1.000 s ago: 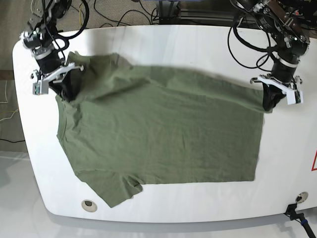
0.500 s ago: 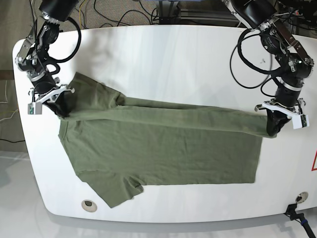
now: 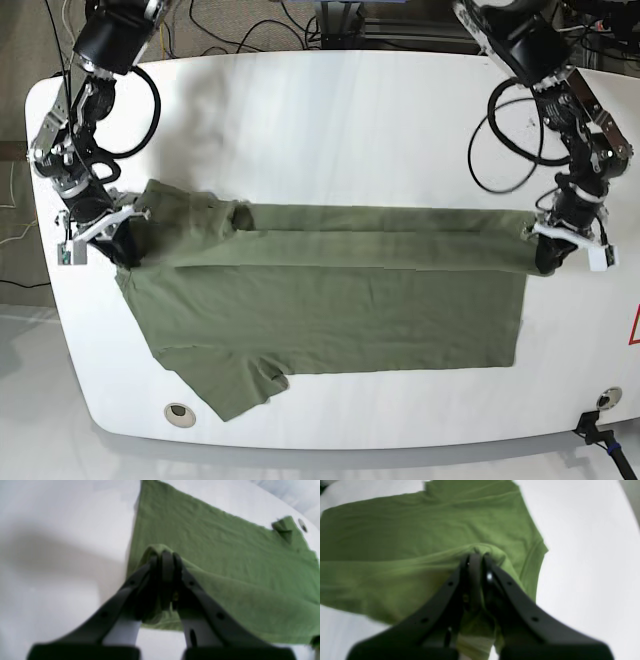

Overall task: Fold the T-shirt properly
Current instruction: 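Lift the shoulder edge with both grippers and fold it over toward the hem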

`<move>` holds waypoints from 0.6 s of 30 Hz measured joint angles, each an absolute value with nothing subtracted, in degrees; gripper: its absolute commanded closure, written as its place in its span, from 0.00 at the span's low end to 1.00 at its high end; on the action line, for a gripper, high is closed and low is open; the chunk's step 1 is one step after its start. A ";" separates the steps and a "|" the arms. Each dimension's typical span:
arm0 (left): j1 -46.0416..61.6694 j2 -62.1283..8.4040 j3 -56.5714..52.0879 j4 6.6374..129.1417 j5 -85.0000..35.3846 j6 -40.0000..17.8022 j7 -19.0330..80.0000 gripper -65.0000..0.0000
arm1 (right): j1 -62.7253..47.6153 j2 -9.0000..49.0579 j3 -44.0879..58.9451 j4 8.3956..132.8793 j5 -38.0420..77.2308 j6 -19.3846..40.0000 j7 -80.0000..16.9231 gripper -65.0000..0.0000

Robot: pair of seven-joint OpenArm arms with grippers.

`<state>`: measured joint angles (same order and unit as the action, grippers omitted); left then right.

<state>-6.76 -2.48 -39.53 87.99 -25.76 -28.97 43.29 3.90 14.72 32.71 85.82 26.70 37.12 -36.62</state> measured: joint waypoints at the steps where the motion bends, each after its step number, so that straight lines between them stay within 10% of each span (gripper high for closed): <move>1: -7.49 -2.50 -39.40 87.31 -25.82 -28.99 43.24 1.00 | 4.86 14.13 32.75 84.66 25.69 37.15 -36.03 1.00; 18: -12.08 -8.99 -27.49 67.70 -25.78 -28.67 29.85 1.00 | 11.99 13.85 31.53 69.71 18.09 36.91 -32.01 1.00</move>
